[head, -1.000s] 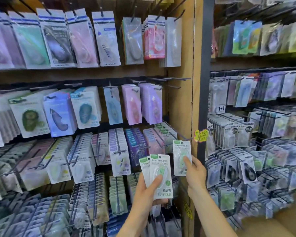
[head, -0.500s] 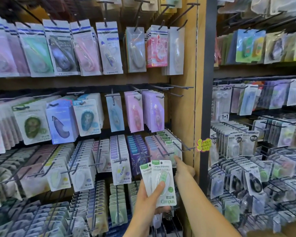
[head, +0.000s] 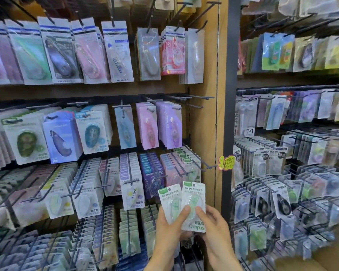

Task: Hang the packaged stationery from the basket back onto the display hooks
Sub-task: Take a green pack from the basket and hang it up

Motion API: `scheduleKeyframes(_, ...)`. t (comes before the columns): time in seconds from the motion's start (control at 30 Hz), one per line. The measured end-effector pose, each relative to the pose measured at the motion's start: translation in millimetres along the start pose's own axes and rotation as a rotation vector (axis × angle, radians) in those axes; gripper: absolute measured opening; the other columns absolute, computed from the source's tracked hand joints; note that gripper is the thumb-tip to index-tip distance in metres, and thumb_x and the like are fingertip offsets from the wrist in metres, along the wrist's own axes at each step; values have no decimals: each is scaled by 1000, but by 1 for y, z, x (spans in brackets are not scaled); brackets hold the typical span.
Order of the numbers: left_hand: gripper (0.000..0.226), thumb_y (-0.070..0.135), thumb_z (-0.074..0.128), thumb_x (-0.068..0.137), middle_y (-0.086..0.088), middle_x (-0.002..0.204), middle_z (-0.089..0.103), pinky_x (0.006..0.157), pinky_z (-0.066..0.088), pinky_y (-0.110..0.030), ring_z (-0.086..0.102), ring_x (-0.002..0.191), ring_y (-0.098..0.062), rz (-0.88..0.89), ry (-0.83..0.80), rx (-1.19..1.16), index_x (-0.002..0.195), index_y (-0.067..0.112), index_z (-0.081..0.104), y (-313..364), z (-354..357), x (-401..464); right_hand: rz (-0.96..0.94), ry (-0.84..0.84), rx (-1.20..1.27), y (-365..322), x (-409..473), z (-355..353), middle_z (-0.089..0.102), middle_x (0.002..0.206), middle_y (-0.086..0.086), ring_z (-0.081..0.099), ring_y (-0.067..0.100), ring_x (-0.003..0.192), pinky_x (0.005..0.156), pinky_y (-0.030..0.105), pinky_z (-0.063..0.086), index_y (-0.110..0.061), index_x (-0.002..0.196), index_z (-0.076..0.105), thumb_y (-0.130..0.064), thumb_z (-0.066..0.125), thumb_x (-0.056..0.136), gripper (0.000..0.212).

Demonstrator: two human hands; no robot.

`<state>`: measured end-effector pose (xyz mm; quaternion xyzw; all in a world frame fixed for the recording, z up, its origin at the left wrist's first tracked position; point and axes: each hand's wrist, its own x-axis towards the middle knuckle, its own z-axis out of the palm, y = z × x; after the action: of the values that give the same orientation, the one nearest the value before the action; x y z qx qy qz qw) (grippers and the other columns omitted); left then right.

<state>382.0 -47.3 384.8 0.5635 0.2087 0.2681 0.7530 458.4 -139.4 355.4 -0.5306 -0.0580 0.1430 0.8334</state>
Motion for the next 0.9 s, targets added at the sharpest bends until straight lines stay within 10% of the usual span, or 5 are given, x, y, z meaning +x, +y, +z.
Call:
scheduleKeyframes(0.27, 42, 0, 56, 95, -5, 117, 69, 72, 65, -49, 75, 93, -31, -87, 13, -4, 126, 29, 57, 4, -10, 4, -75, 150, 105, -14, 35, 3, 78, 110, 5, 73, 26, 105, 95, 49, 57, -14, 121, 65, -18, 72, 95, 27)
scheduleKeyframes(0.9, 30, 3, 70, 93, -9, 110, 77, 66, 66, -44, 79, 85, -24, -56, -5, 68, 118, 19, 68, -2, -12, 9, 41, 378, 133, -21, 80, 40, 73, 119, 14, 68, 29, 106, 100, 44, 53, -3, 124, 69, -20, 83, 85, 45)
